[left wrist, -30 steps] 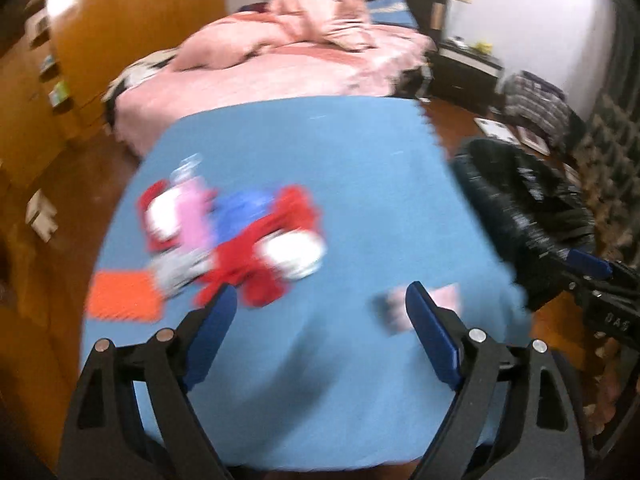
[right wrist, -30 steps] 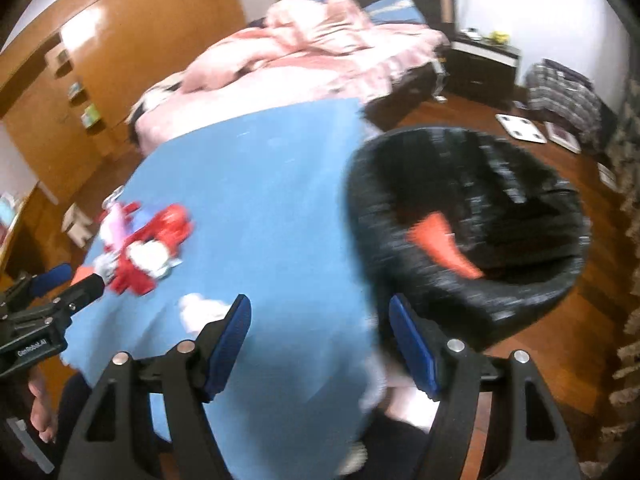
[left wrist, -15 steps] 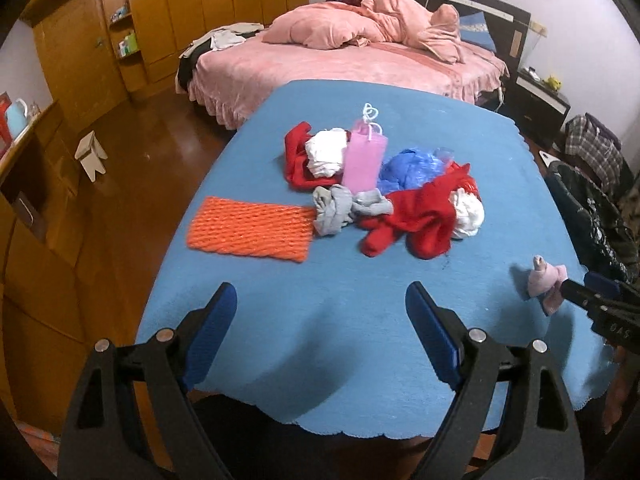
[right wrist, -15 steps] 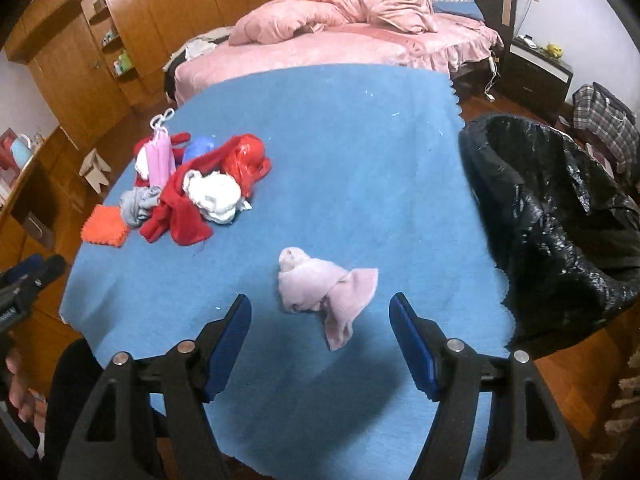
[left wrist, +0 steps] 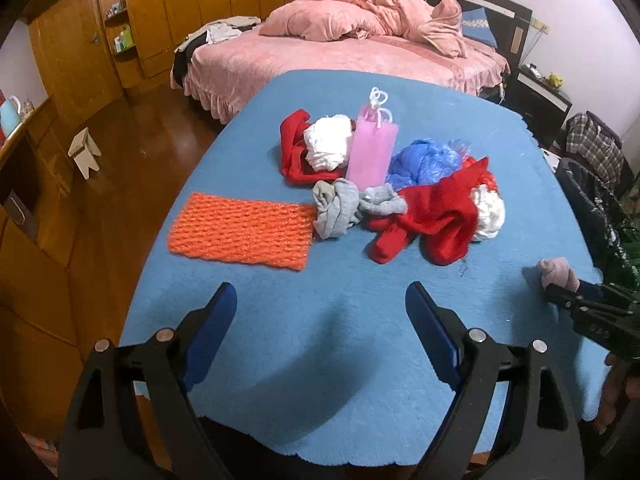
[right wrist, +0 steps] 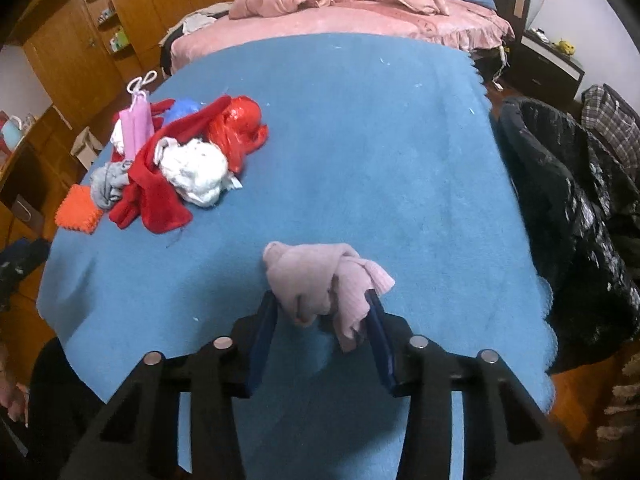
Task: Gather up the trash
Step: 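Grasp the pink cloth with the right tool while the left tool grasps the orange mesh strip, then lift both held items over the black bin and open both tools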
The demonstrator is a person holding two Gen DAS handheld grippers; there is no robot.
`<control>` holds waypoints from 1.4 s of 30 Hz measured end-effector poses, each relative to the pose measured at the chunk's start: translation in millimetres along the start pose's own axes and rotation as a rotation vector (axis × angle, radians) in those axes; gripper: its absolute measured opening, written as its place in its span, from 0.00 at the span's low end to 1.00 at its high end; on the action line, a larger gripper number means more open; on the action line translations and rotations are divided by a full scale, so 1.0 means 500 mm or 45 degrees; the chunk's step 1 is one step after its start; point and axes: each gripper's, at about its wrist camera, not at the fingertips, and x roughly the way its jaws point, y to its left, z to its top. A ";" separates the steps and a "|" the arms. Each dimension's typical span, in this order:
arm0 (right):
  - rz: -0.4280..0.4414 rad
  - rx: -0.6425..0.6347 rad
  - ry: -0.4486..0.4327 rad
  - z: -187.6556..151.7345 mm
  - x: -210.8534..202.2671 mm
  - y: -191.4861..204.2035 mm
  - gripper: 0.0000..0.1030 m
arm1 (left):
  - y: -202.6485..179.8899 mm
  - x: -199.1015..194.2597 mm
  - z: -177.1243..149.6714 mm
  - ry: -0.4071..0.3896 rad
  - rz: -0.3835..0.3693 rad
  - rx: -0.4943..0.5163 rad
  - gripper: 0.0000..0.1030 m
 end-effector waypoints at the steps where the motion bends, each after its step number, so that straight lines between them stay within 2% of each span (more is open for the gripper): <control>1: 0.013 -0.002 -0.006 0.005 0.000 0.003 0.37 | 0.003 0.007 0.002 0.004 0.001 -0.002 0.81; 3: 0.047 -0.005 -0.020 0.013 -0.003 0.011 0.30 | 0.006 0.018 0.006 0.008 0.005 -0.003 0.81; 13: 0.165 -0.065 -0.056 0.072 0.008 0.087 0.26 | 0.034 0.085 0.029 0.054 0.035 0.001 0.81; 16: 0.174 -0.055 -0.054 0.079 0.014 0.089 0.26 | 0.046 0.112 0.032 0.082 0.036 -0.002 0.75; 19: 0.172 -0.052 -0.047 0.078 0.018 0.092 0.26 | 0.052 0.136 0.034 0.119 0.025 -0.011 0.63; 25: 0.167 -0.069 -0.032 0.075 0.026 0.104 0.26 | 0.052 0.154 0.035 0.118 0.028 -0.003 0.62; 26: 0.166 -0.068 -0.030 0.075 0.026 0.104 0.26 | 0.052 0.154 0.036 0.114 0.027 0.000 0.60; 28: 0.165 -0.070 -0.029 0.074 0.025 0.104 0.26 | 0.055 0.155 0.035 0.111 0.033 0.002 0.44; 29: 0.164 -0.072 -0.029 0.073 0.024 0.105 0.26 | 0.058 0.155 0.035 0.118 0.010 -0.003 0.27; 30: 0.164 -0.073 -0.030 0.072 0.023 0.105 0.26 | 0.061 0.156 0.036 0.133 -0.029 -0.016 0.05; 40: 0.166 -0.056 -0.059 0.070 -0.005 0.098 0.24 | 0.040 0.092 0.036 0.116 -0.026 -0.018 0.04; 41: 0.168 -0.054 -0.064 0.070 -0.010 0.096 0.20 | 0.035 0.081 0.036 0.109 -0.023 -0.015 0.04; 42: 0.172 -0.052 -0.065 0.069 -0.015 0.094 0.11 | 0.031 0.070 0.037 0.104 -0.025 -0.016 0.04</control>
